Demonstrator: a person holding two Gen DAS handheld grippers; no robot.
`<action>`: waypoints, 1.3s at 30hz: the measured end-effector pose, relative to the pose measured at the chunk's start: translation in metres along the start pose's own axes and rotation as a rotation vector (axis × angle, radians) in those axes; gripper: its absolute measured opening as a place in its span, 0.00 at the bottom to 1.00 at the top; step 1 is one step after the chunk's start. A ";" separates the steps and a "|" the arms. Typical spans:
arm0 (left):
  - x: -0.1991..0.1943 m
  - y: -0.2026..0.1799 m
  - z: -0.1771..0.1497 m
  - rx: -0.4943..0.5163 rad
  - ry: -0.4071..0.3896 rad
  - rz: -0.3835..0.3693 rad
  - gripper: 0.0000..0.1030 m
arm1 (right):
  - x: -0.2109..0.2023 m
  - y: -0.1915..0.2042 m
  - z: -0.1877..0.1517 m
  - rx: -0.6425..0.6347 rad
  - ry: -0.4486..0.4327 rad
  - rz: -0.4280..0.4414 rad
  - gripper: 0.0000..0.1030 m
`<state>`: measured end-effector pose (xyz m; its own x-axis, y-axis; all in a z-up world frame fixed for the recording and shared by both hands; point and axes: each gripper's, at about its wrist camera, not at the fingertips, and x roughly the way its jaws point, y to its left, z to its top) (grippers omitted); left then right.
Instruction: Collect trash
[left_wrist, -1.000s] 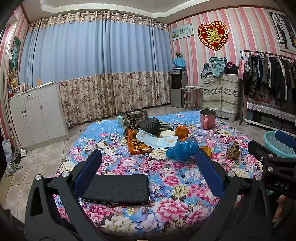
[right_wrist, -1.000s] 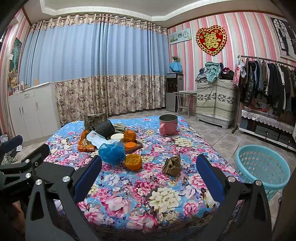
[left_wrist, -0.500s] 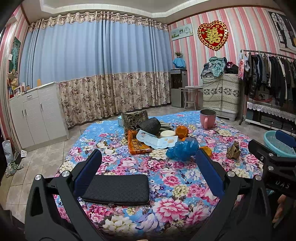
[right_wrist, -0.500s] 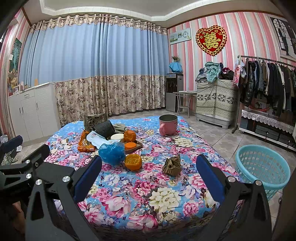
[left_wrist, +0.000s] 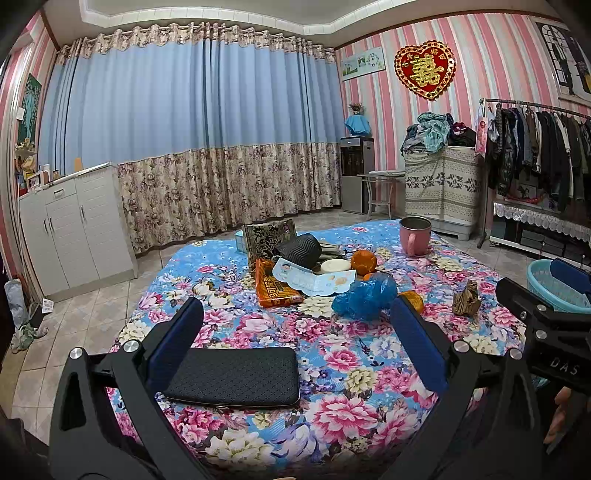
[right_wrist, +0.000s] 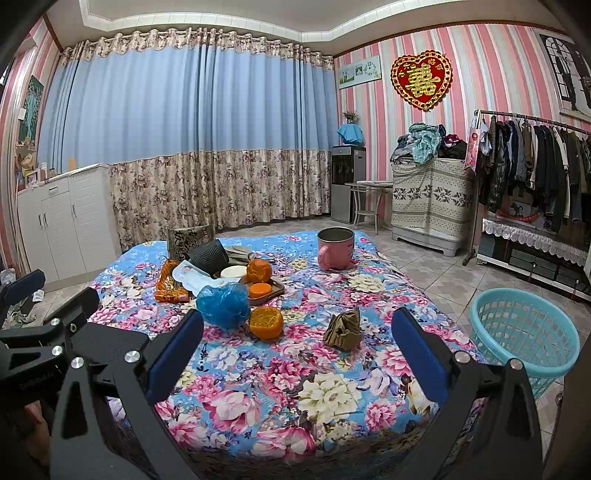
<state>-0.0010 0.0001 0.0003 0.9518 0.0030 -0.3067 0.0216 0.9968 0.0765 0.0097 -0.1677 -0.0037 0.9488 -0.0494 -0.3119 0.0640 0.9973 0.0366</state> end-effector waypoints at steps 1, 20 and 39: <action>0.000 0.000 0.000 0.000 0.000 0.000 0.95 | 0.000 0.000 0.000 0.000 0.000 0.000 0.96; 0.001 0.010 0.006 -0.005 -0.003 0.009 0.95 | 0.002 0.003 0.000 0.003 0.000 -0.007 0.96; 0.002 0.013 0.005 -0.007 -0.003 0.016 0.95 | 0.002 -0.005 0.000 0.014 0.003 -0.012 0.96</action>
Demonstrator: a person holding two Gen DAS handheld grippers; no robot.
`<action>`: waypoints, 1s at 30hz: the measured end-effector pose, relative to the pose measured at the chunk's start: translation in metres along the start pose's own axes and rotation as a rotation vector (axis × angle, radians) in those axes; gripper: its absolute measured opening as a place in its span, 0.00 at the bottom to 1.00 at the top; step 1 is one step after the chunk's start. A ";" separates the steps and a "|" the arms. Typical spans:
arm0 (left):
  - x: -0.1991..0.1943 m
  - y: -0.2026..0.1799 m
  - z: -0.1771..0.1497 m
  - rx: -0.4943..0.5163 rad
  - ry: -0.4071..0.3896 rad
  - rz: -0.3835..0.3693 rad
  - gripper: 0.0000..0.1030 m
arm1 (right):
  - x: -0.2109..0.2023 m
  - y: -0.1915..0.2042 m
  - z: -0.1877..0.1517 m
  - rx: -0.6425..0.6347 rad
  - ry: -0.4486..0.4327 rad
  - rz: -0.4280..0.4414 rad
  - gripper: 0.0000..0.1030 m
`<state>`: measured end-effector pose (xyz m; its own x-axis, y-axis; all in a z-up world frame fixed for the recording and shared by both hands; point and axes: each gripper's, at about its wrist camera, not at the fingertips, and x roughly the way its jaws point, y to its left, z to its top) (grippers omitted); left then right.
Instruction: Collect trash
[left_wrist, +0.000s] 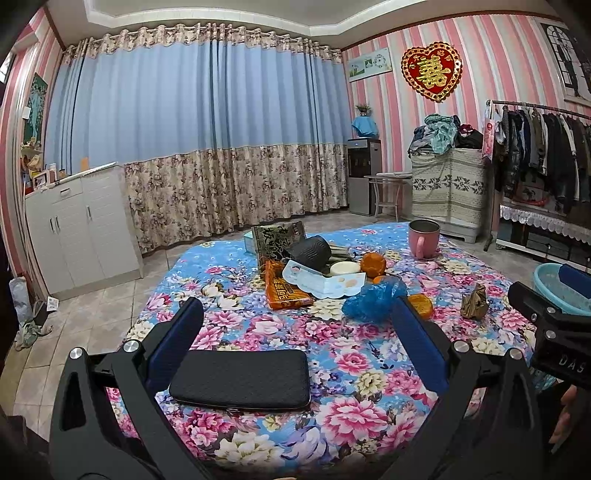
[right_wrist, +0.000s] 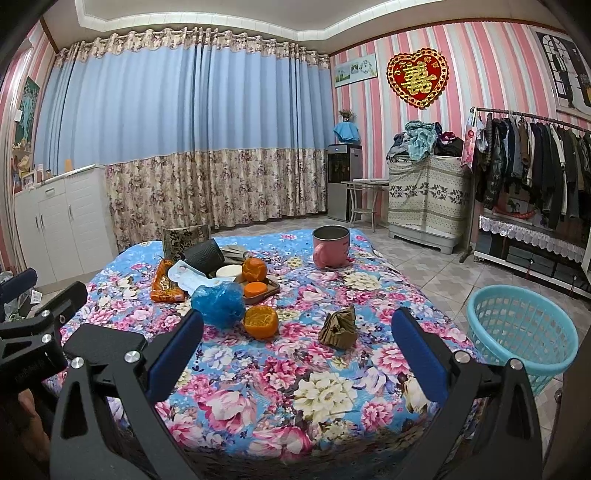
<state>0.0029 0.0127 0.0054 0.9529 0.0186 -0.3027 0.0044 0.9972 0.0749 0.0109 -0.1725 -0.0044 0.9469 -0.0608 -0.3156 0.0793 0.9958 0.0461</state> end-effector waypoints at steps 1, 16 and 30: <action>0.001 0.001 0.000 -0.001 0.000 0.001 0.95 | 0.000 -0.001 0.000 0.002 0.000 0.000 0.96; 0.002 0.002 -0.001 -0.001 0.000 0.002 0.95 | 0.000 -0.002 -0.001 0.002 0.001 -0.004 0.96; 0.002 0.004 -0.001 -0.002 0.000 0.002 0.95 | 0.000 -0.004 -0.001 0.007 0.002 -0.006 0.96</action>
<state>0.0049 0.0169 0.0039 0.9529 0.0209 -0.3024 0.0016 0.9973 0.0739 0.0101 -0.1766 -0.0054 0.9460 -0.0663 -0.3173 0.0866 0.9950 0.0506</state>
